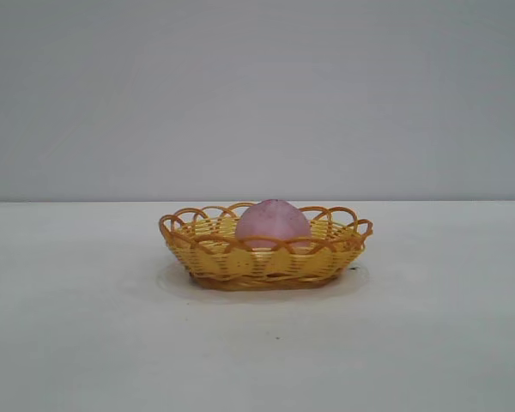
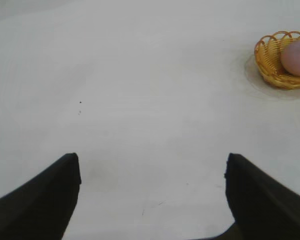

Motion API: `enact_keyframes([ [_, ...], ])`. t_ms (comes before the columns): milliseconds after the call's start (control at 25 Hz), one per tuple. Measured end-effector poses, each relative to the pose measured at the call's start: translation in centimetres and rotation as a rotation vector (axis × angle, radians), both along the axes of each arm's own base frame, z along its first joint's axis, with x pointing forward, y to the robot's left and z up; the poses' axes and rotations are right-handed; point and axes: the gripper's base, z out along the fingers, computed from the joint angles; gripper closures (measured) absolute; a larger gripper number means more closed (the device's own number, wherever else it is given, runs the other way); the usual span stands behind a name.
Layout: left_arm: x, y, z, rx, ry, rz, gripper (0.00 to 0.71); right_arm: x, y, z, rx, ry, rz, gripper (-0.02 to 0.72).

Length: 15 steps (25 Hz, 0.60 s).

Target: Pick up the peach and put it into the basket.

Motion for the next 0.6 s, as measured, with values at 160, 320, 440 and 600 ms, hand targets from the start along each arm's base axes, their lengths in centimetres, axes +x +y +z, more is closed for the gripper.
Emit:
enact_keyframes([
  [160, 0.00, 0.00, 0.00, 0.000, 0.000, 0.000, 0.133, 0.00, 0.00, 0.00, 0.000, 0.000, 0.000, 0.158],
  [320, 0.00, 0.00, 0.00, 0.000, 0.000, 0.000, 0.133, 0.00, 0.00, 0.00, 0.000, 0.000, 0.000, 0.158],
  [440, 0.00, 0.00, 0.00, 0.000, 0.000, 0.000, 0.133, 0.00, 0.00, 0.00, 0.000, 0.000, 0.000, 0.158],
  [600, 0.00, 0.01, 0.00, 0.000, 0.000, -0.007, 0.133, 0.00, -0.01, 0.00, 0.000, 0.000, 0.006, 0.158],
])
